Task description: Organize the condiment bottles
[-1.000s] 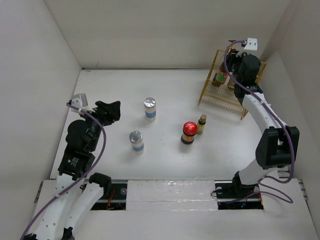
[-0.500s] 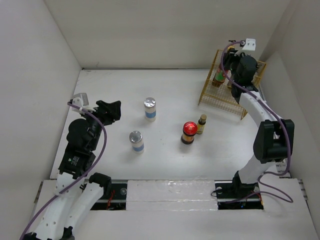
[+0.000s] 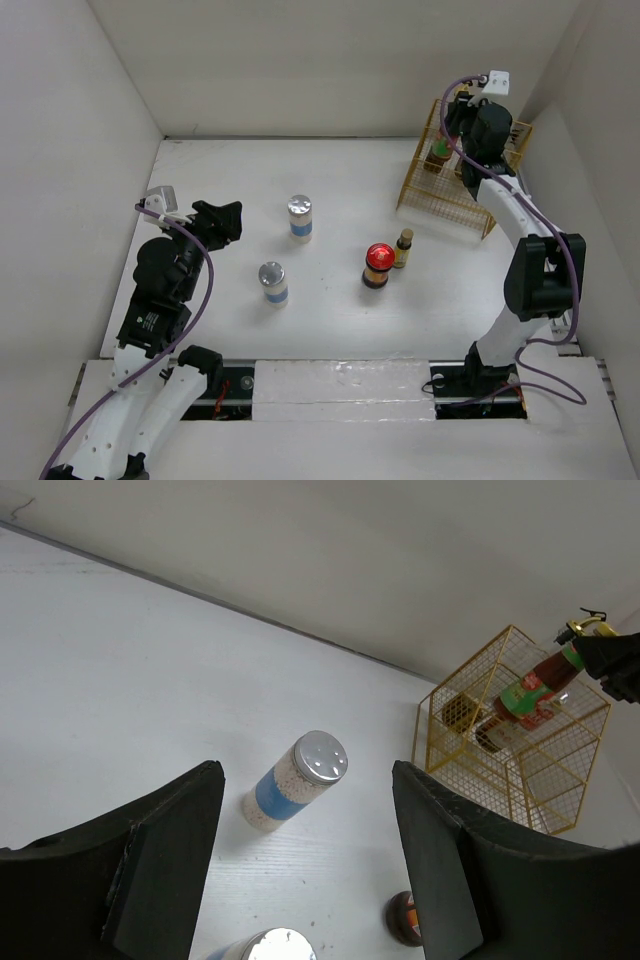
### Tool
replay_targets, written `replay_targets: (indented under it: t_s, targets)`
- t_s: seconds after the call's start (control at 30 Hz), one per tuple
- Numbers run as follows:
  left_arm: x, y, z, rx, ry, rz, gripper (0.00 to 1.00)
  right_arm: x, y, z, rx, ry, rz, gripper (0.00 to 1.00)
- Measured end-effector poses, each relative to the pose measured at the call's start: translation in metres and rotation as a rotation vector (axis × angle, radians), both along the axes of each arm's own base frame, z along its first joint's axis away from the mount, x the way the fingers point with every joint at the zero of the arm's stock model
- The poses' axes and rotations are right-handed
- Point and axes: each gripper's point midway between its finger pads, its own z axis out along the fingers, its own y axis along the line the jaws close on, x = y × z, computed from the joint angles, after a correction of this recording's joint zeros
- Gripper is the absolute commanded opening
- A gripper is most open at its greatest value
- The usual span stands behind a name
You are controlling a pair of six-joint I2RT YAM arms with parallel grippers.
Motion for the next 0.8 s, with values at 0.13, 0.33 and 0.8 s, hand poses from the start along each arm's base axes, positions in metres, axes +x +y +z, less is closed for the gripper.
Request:
replay_targets:
  t_s: [0.13, 0.33, 0.8]
  targets:
    - [0.0, 0.0, 0.0, 0.001, 0.002, 0.0, 0.64, 0.0, 0.001, -0.002, -0.005, -0.004, -0.002, 0.19]
    - [0.002, -0.001, -0.002, 0.003, 0.008, -0.001, 0.64, -0.006, 0.009, -0.047, -0.011, 0.061, 0.01, 0.19]
    - [0.002, -0.001, -0.002, 0.002, 0.007, -0.001, 0.64, -0.012, 0.017, -0.116, 0.017, 0.177, 0.024, 0.4]
